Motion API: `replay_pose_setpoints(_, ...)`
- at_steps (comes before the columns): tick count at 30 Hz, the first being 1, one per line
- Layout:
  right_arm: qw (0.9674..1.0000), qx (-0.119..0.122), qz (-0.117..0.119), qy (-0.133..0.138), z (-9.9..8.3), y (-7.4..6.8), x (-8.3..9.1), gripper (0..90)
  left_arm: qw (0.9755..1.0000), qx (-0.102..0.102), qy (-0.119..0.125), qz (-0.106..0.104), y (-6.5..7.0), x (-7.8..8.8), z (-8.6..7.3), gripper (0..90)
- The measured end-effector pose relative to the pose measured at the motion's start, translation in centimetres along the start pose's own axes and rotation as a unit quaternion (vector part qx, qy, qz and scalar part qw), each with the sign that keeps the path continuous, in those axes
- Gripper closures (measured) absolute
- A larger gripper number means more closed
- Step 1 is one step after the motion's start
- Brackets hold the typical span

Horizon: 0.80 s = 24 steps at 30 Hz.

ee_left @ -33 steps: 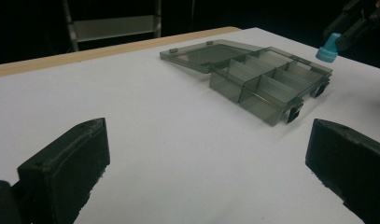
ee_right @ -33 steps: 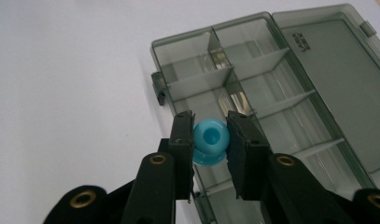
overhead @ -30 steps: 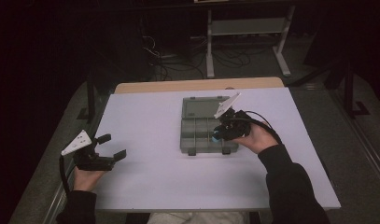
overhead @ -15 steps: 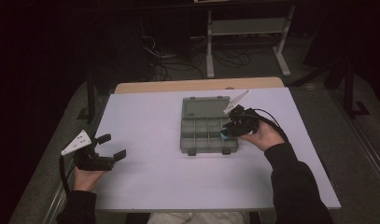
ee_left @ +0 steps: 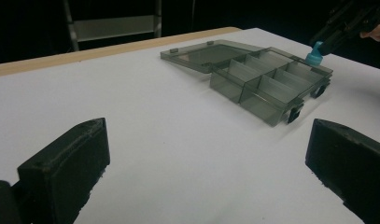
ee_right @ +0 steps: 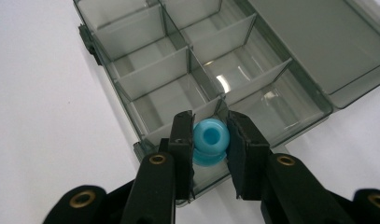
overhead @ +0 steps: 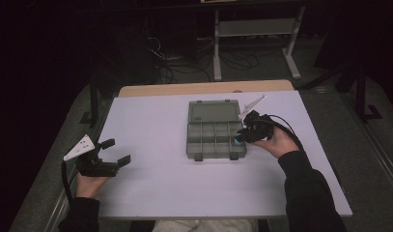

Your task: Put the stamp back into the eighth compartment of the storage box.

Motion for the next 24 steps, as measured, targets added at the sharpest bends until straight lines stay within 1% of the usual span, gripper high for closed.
replay_pose_setpoints(5, 1.0, -0.002, 0.003, -0.006, -0.6, 0.0, -0.5, 71.1, 1.0, 0.0, 0.0, 0.0, 0.0, 0.0, 0.0, 0.0)
replay_pose_setpoints(22, 0.9998, -0.004, 0.008, -0.017, -1.8, -0.2, -1.7, 70.9, 1.0, 0.001, -0.001, 0.0, 0.0, -0.1, 0.0, 0.0)
replay_pose_setpoints(24, 0.9998, 0.0, 0.008, -0.018, -1.8, -0.2, -1.8, 70.8, 1.0, 0.0, -0.002, 0.0, 0.0, 0.0, 0.0, 0.0)
Point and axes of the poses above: each handheld gripper's, and its own axes: x roughly backward along the jaws, z roughly out of its top, y roughly to its right, the point moved 7 cm from there along -x, roughly forward along the jaws, and after that the axes turned 11 degrees about y, right-handed, at the moved point
